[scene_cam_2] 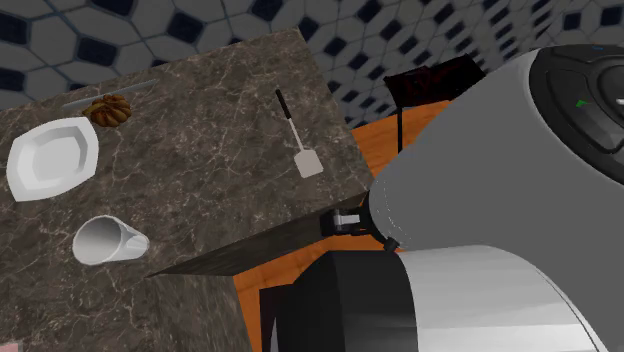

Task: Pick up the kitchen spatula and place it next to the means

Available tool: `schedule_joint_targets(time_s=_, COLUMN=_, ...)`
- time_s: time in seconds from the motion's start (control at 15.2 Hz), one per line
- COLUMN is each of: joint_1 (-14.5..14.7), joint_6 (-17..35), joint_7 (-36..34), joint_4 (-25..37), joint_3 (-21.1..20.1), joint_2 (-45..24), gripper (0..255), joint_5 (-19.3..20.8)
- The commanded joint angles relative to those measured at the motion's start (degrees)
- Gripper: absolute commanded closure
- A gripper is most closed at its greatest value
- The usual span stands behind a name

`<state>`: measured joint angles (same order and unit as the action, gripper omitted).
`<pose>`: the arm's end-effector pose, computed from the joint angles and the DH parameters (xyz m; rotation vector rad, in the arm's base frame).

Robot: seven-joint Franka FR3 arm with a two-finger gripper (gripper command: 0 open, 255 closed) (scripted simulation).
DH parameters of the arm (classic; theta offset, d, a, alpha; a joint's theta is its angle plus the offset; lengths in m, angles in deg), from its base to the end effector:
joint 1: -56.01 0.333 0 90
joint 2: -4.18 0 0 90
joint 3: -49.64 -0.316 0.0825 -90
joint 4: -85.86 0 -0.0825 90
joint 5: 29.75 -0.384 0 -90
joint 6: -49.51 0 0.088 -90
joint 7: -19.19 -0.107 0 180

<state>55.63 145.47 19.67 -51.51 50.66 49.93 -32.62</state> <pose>0.3132 -0.0043 0.5843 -3.0776 0.0223 -0.1178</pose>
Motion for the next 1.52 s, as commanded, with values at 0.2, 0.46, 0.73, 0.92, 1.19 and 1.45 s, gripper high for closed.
schedule_joint_targets(time_s=0.2, joint_1=0.7, joint_6=5.19, joint_7=0.73, joint_4=0.51, joint_3=-0.48, joint_2=-5.75, gripper=0, joint_5=-0.1)
schedule_joint_targets(time_s=0.46, joint_1=1.55, joint_6=11.52, joint_7=1.65, joint_4=2.3, joint_3=-1.14, joint_2=-13.93, gripper=0, joint_5=-0.16)
schedule_joint_targets(time_s=0.73, joint_1=2.27, joint_6=16.98, joint_7=2.47, joint_4=5.33, joint_3=-1.84, joint_2=-22.48, gripper=0, joint_5=-0.09)
schedule_joint_targets(time_s=0.92, joint_1=2.77, joint_6=20.43, joint_7=2.97, joint_4=8.37, joint_3=-2.38, joint_2=-29.02, gripper=0, joint_5=0.11)
schedule_joint_targets(time_s=1.19, joint_1=3.34, joint_6=24.12, joint_7=3.49, joint_4=13.41, joint_3=-3.13, joint_2=-37.82, gripper=0, joint_5=0.63)
schedule_joint_targets(time_s=1.45, joint_1=3.93, joint_6=26.71, joint_7=3.81, joint_4=19.57, joint_3=-3.84, joint_2=-46.65, gripper=0, joint_5=1.47)
